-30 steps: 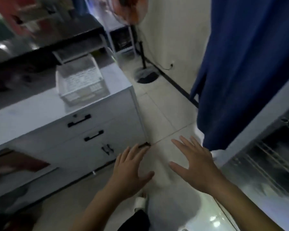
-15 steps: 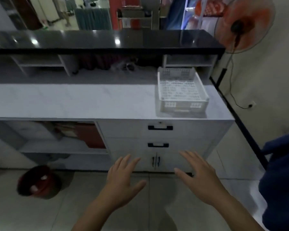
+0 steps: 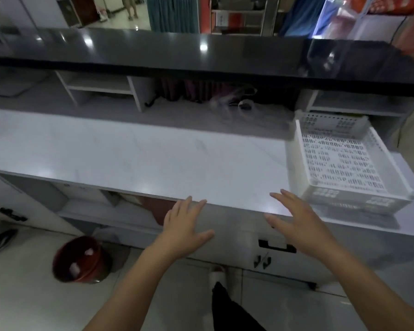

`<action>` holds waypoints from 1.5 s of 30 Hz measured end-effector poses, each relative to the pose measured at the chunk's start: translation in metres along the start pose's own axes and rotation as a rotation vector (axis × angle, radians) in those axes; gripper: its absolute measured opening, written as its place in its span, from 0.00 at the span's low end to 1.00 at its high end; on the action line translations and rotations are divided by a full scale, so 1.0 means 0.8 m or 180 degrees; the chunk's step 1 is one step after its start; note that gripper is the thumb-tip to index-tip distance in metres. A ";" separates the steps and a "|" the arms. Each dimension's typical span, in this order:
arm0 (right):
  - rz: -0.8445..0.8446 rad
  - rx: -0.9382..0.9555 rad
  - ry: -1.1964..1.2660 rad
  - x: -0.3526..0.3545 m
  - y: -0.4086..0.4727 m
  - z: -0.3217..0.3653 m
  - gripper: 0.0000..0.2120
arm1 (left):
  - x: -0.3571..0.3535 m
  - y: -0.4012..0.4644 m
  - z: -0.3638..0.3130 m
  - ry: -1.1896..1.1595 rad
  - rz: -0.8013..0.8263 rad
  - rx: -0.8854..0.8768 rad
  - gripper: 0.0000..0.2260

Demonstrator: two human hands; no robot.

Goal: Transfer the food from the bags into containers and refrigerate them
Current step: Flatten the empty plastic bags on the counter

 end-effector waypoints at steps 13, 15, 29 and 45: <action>-0.0372 -0.0426 -0.0501 0.076 0.414 -0.006 0.37 | 0.029 0.258 0.094 0.0483 0.0396 0.0605 0.36; -0.0529 -0.0543 -0.0636 0.092 0.460 -0.007 0.38 | 0.024 0.261 0.098 0.0463 0.0313 0.0551 0.35; 0.0010 -0.0664 -0.1504 -0.063 0.397 -0.032 0.30 | 0.058 0.305 0.099 0.0141 0.0667 -0.0093 0.30; 0.0615 -0.0012 -0.1485 -0.193 0.362 0.096 0.29 | 0.099 0.404 0.080 -0.0362 0.0092 0.0101 0.24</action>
Point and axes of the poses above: each hand's wrist, its own y-axis towards the middle knuckle, its own x-axis out of the back of the hand, z = x × y, the point moved 6 cm from there along y, towards the middle knuckle, and after that the axes turned 6 degrees about y, right-handed, at the moved point
